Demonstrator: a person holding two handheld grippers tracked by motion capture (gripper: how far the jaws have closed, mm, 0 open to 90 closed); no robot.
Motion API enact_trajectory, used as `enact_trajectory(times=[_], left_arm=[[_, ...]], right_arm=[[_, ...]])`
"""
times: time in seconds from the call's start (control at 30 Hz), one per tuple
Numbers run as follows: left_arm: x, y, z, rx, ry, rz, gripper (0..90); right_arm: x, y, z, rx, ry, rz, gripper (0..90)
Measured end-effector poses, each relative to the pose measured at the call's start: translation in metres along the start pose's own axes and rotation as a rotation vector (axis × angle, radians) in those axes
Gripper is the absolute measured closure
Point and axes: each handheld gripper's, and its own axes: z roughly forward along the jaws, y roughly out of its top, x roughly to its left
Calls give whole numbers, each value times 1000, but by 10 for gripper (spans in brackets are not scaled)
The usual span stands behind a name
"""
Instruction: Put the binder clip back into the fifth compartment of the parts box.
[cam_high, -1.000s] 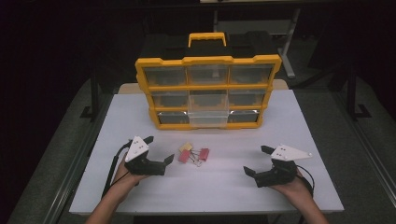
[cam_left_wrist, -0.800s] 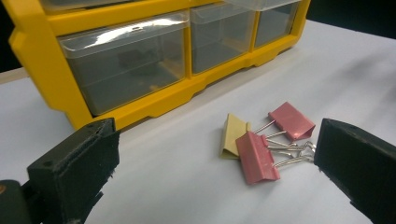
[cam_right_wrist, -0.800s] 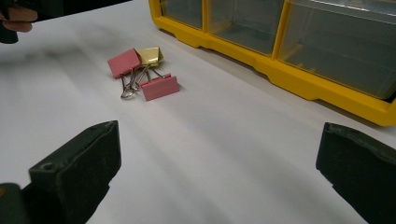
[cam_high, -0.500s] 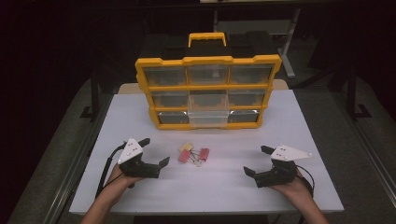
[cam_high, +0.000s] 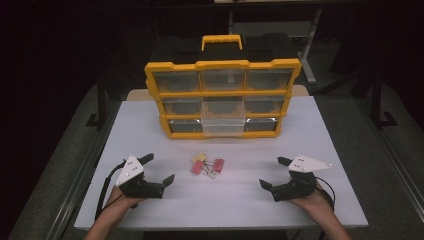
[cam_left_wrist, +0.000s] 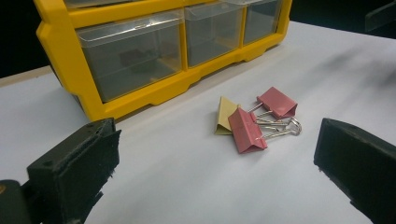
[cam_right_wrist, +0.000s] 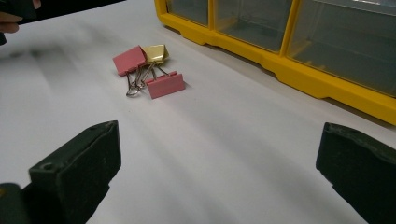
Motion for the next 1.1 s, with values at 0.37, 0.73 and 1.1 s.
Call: enact_trajectory(times=[0.37, 0.73, 1.1], left_arm=[[0, -3, -1, -6, -7, 2, 0], [-2, -2, -1, -18, -6, 4, 0], [-2, -1, -1, -17, -2, 10, 0]], right_arm=[[4, 12, 7, 30, 45, -7, 0], [11, 30, 25, 61, 101, -29, 0], [7, 43, 40, 103, 146, -23, 0]])
